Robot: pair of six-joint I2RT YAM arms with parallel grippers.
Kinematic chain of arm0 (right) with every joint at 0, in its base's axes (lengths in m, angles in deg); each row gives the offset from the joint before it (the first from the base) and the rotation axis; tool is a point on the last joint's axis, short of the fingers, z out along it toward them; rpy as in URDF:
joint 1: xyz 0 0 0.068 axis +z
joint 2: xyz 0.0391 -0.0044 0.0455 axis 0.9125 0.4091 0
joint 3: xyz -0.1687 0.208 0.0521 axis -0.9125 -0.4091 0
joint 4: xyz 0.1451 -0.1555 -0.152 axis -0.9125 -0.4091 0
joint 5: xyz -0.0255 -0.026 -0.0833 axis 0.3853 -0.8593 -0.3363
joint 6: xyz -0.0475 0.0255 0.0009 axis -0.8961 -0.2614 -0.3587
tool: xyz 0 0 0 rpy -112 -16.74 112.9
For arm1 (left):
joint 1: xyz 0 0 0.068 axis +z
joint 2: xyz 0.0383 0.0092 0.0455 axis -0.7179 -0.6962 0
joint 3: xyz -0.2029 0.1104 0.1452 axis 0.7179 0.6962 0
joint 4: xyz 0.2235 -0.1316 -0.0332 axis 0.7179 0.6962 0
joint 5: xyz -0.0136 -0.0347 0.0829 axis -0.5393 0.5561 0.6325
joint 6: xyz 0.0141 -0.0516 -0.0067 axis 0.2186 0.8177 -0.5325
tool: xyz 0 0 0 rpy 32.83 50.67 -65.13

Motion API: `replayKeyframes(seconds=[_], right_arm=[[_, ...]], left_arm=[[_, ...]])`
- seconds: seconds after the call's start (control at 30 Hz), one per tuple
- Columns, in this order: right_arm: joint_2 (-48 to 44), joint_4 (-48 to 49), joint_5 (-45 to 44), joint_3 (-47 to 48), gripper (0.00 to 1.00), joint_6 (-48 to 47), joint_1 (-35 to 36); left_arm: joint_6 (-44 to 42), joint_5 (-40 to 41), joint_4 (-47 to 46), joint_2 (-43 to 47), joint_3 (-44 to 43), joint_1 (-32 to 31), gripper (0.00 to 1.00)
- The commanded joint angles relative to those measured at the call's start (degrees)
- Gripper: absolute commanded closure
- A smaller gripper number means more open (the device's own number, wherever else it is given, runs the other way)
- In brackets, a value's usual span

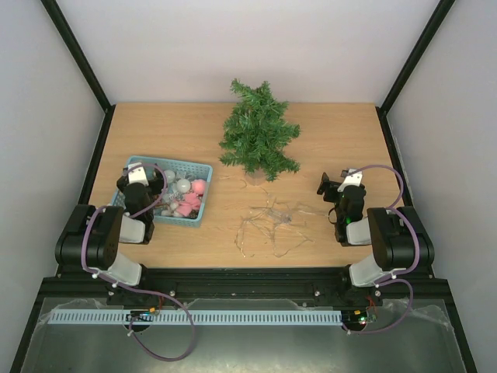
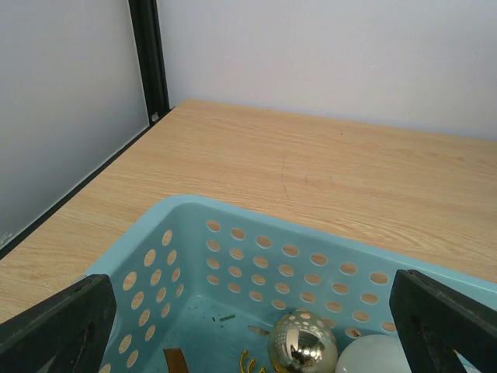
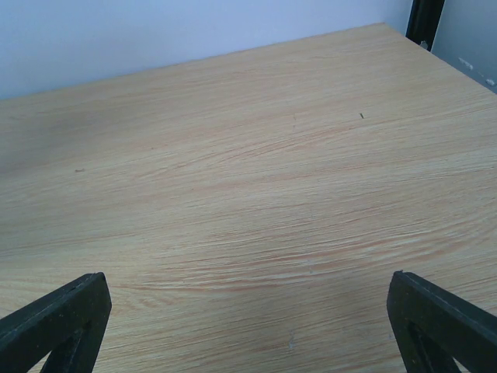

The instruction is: Decorate the small christmas tree

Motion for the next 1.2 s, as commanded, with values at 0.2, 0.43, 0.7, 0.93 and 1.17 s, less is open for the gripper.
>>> replayKeyframes(seconds=[0.2,0.43,0.7,0.93,1.17], right_arm=[[0.33,1.51,0.03,0.76,0.01,-0.75,-0.25],[0.30,1.45,-0.04,0.74,0.01,-0.75,-0.30],[-1.17,3.45,2.45,-0.66,0.01,-2.01,-0.18],[-11.58,-40.31,-10.39,18.15,0.01,8.46,0.55],[-17.49,-62.19,-3.41,29.78,0.01,11.44,0.55]], left_arm=[[-0.24,-0.45,-3.02,-0.14,0.05,-0.24,0.00],[-0.08,-0.38,-2.89,-0.11,0.05,-0.24,0.00],[1.57,2.77,-2.10,2.57,1.23,-0.17,0.01],[6.86,9.80,24.36,20.52,-4.33,-2.00,0.00],[16.27,3.30,47.92,34.42,-13.97,-2.79,0.01]])
